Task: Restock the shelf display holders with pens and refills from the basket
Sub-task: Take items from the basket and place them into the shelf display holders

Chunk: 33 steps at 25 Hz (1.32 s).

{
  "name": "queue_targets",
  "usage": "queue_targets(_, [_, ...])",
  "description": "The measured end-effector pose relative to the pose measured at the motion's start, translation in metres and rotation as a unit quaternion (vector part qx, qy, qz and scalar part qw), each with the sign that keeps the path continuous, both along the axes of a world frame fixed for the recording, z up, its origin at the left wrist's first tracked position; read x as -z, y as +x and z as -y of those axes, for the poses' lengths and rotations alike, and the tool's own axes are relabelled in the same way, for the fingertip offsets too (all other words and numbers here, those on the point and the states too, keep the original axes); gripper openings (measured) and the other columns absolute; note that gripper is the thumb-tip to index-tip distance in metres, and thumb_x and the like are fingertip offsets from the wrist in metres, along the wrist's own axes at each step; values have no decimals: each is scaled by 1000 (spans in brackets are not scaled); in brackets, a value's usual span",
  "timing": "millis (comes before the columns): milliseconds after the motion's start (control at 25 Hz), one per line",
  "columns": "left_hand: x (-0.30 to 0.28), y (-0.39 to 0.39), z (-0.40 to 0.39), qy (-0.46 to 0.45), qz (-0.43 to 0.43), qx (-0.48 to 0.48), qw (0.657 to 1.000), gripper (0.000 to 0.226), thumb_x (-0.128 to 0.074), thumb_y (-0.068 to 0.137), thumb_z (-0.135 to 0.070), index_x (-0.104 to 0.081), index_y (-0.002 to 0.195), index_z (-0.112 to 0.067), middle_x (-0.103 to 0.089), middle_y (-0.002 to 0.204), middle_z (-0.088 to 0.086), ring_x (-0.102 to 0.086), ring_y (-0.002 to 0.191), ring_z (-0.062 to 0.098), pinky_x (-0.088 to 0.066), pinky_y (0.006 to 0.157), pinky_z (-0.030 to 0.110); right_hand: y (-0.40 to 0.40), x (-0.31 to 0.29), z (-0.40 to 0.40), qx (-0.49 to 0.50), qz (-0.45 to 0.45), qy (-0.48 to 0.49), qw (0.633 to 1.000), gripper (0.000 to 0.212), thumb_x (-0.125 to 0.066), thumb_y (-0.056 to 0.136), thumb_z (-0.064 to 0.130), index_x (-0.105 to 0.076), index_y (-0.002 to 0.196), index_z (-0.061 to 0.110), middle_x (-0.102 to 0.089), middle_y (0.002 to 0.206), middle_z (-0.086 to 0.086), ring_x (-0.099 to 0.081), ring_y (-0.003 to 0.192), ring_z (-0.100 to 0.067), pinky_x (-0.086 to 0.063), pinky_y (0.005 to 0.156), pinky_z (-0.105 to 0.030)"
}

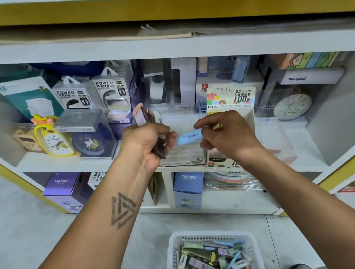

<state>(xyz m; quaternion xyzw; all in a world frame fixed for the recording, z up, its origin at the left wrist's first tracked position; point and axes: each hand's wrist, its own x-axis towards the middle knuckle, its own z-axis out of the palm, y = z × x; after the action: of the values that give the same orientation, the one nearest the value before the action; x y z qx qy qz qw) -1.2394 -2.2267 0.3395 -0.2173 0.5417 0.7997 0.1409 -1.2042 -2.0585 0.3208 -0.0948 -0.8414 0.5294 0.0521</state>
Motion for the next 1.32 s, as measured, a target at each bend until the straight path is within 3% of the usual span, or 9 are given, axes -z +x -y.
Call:
queue_targets(120, [0, -3, 16, -1, 2, 15, 1000, 16, -59, 87, 10, -56, 96, -4, -60, 77, 18, -62, 49, 19, -48, 42, 20, -11, 9, 12, -38, -57, 86, 994, 20, -62, 94, 6, -70, 103, 21, -65, 90, 6, -73, 74, -19, -60, 71, -35])
queue_targets(240, [2, -6, 33, -9, -4, 16, 1000, 12, -59, 87, 7, -58, 89, -6, -61, 77, 18, -61, 51, 20, -44, 42, 19, -19, 18, 22, -61, -83, 117, 988, 17, -65, 92, 8, -64, 100, 23, -62, 86, 11, -70, 77, -15, -58, 71, -33])
queue_targets(480, [6, -11, 59, -27, -4, 25, 999, 24, -60, 85, 9, -58, 107, -1, -65, 85, 20, -59, 51, 18, -39, 40, 17, -29, 37, 40, -109, -83, 163, 977, 21, -64, 94, 9, -60, 99, 29, -66, 91, 7, -69, 82, -13, -58, 72, -33])
queue_targets(600, [6, -11, 64, -30, -2, 27, 999, 24, -61, 84, 9, -59, 105, 0, -67, 83, 19, -61, 51, 19, -40, 40, 17, -32, 40, 50, -123, -87, 177, 973, 25, -64, 93, 10, -54, 93, 33, -65, 88, 11, -69, 79, -10, -57, 69, -32])
queue_targets(880, [7, -6, 69, -37, 3, 42, 998, 28, -63, 83, 8, -58, 110, 3, -68, 82, 19, -62, 51, 18, -42, 39, 17, -33, 45, 61, -171, -121, 271, 939, 14, -60, 94, 13, -53, 94, 25, -64, 80, 2, -60, 74, -19, -49, 63, -29])
queue_targets(1040, [8, -6, 69, -46, 5, 46, 998, 23, -65, 83, 8, -59, 105, 2, -71, 80, 17, -65, 51, 17, -43, 39, 17, -35, 43, 60, -188, -139, 321, 918, 5, -58, 96, 14, -61, 97, 17, -66, 84, -5, -60, 78, -28, -51, 67, -36])
queue_targets(1160, [7, -6, 68, -49, 7, 62, 997, 15, -67, 83, 6, -63, 96, 0, -73, 83, 17, -67, 57, 19, -43, 39, 17, -34, 45, 65, -208, -78, 325, 919, 24, -55, 98, 12, -70, 116, 18, -71, 111, -4, -63, 102, -27, -52, 87, -37])
queue_targets(1240, [7, -5, 65, -49, 6, 86, 995, 8, -69, 83, 4, -65, 89, 0, -73, 86, 17, -67, 60, 19, -44, 39, 16, -32, 40, 66, -183, -76, 303, 932, 30, -54, 98, 11, -70, 122, 21, -68, 121, 2, -63, 107, -19, -50, 94, -31])
queue_targets(1320, [6, -2, 61, -40, 4, 112, 993, 12, -69, 83, 4, -66, 94, 2, -74, 91, 18, -68, 62, 19, -45, 39, 17, -33, 30, 63, -108, -61, 145, 982, 29, -57, 97, 12, -71, 120, 23, -72, 111, 5, -69, 92, -13, -53, 84, -28])
